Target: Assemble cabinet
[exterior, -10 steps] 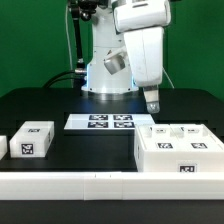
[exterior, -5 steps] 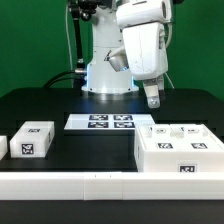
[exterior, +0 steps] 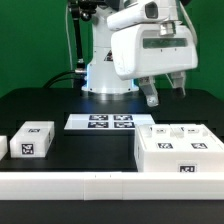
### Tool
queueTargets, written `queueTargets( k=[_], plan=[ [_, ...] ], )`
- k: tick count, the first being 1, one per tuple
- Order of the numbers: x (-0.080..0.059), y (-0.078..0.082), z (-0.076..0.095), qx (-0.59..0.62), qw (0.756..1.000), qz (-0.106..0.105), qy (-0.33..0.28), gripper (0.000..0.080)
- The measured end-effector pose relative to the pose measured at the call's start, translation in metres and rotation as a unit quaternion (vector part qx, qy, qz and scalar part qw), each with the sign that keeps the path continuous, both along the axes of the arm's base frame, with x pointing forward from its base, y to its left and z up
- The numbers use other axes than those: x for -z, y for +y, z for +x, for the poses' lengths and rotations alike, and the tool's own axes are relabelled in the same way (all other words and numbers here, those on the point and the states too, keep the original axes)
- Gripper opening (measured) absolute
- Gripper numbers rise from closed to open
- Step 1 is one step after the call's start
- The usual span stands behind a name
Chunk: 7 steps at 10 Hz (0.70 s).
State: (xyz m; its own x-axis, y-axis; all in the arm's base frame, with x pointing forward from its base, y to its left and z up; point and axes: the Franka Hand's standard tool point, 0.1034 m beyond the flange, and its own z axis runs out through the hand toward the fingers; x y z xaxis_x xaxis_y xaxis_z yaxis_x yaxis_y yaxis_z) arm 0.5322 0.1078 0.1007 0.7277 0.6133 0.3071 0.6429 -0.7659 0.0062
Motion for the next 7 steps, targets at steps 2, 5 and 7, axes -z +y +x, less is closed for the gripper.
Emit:
queueTargets(
  k=[2, 5, 7],
  plan=[
    [0.008, -0.004, -0.002, 0.104, 0.994, 0.044, -0.004, 0.0648],
    [0.009, -0.002, -0.003, 0.172, 0.983, 0.064, 0.016, 0.0648],
    [0.005, 0.002, -0.014, 0.206, 0.976, 0.065, 0.023, 0.0648]
  ],
)
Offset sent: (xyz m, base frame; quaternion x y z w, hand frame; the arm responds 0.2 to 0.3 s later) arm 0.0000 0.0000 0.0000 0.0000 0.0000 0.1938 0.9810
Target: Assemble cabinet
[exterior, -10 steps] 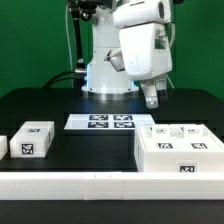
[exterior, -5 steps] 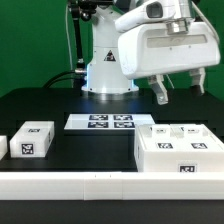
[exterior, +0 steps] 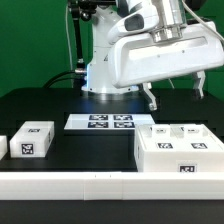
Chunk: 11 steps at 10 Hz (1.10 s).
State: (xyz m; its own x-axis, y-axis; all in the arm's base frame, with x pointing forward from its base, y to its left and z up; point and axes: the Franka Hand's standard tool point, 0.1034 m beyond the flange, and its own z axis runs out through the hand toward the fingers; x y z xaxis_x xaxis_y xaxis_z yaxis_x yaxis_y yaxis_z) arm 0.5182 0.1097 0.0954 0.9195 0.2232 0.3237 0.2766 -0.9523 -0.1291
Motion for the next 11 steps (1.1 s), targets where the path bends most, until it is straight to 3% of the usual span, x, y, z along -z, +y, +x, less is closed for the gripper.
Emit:
queueTargets(
  k=[1, 2, 3, 7, 10, 11],
  plan=[
    [-0.003, 0.006, -0.007, 0.025, 1.0, 0.0, -0.006, 0.0648],
    [0.001, 0.003, -0.009, 0.002, 0.999, -0.014, -0.032, 0.0648],
    [0.009, -0.017, -0.006, -0.002, 0.999, -0.024, -0.039, 0.0648],
    [0.01, -0.012, -0.007, 0.001, 0.999, -0.02, -0.033, 0.0648],
    [0.019, -0.006, -0.013, 0.079, 0.997, 0.005, -0.008, 0.0648],
    [0.023, -0.009, -0.014, 0.074, 0.997, 0.002, -0.012, 0.0648]
  ],
)
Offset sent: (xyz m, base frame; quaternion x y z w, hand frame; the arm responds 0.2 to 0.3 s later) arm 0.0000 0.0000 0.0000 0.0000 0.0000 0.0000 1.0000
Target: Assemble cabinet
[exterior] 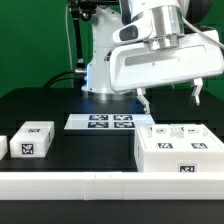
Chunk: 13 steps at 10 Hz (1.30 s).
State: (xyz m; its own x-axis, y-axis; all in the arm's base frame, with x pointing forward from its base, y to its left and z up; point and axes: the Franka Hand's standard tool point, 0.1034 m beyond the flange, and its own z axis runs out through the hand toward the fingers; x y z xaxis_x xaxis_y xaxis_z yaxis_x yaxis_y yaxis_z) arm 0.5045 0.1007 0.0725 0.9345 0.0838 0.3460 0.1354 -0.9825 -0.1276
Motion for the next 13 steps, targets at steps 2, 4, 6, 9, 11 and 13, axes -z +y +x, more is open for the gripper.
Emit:
queueTargets(
  k=[2, 4, 6, 9, 11, 13],
  plan=[
    [0.0, 0.001, 0.0, -0.001, 1.0, 0.001, 0.0, 0.0648],
    [0.003, -0.001, -0.001, 0.002, 1.0, 0.0, -0.001, 0.0648],
    [0.019, -0.008, -0.011, 0.04, 0.999, 0.006, -0.011, 0.0648],
    [0.045, -0.013, -0.013, 0.065, 0.998, 0.012, -0.015, 0.0648],
    [0.052, -0.001, -0.012, 0.065, 0.998, 0.016, 0.0, 0.0648],
    [0.051, 0.011, -0.01, 0.059, 0.998, 0.016, -0.001, 0.0648]
  ],
)
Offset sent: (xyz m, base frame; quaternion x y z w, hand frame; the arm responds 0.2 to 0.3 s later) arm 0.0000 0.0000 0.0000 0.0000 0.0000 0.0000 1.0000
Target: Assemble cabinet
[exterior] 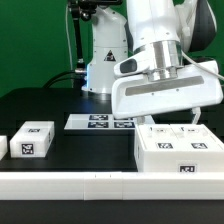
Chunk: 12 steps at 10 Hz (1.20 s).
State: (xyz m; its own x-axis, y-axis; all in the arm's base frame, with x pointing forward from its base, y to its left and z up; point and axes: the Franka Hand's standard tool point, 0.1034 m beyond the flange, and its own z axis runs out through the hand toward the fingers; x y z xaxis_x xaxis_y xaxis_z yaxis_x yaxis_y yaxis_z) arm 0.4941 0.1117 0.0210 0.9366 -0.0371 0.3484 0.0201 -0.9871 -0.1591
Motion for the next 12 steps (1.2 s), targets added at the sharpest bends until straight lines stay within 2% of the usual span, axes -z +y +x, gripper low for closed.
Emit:
queueTargets(
  k=[4, 7, 9, 10, 11, 12],
  plan=[
    [-0.002, -0.001, 0.014, -0.01, 1.0, -0.003, -0.008, 0.0648],
    [0.001, -0.011, 0.014, -0.025, 1.0, -0.014, -0.009, 0.0648],
    [0.003, -0.012, 0.013, -0.024, 1.0, -0.014, -0.008, 0.0648],
    [0.003, -0.012, 0.013, -0.024, 1.0, -0.014, -0.008, 0.0522],
    [0.003, -0.013, 0.013, -0.024, 1.0, -0.014, -0.008, 0.0522],
    [0.003, -0.013, 0.013, -0.024, 1.0, -0.014, -0.008, 0.0382]
  ],
)
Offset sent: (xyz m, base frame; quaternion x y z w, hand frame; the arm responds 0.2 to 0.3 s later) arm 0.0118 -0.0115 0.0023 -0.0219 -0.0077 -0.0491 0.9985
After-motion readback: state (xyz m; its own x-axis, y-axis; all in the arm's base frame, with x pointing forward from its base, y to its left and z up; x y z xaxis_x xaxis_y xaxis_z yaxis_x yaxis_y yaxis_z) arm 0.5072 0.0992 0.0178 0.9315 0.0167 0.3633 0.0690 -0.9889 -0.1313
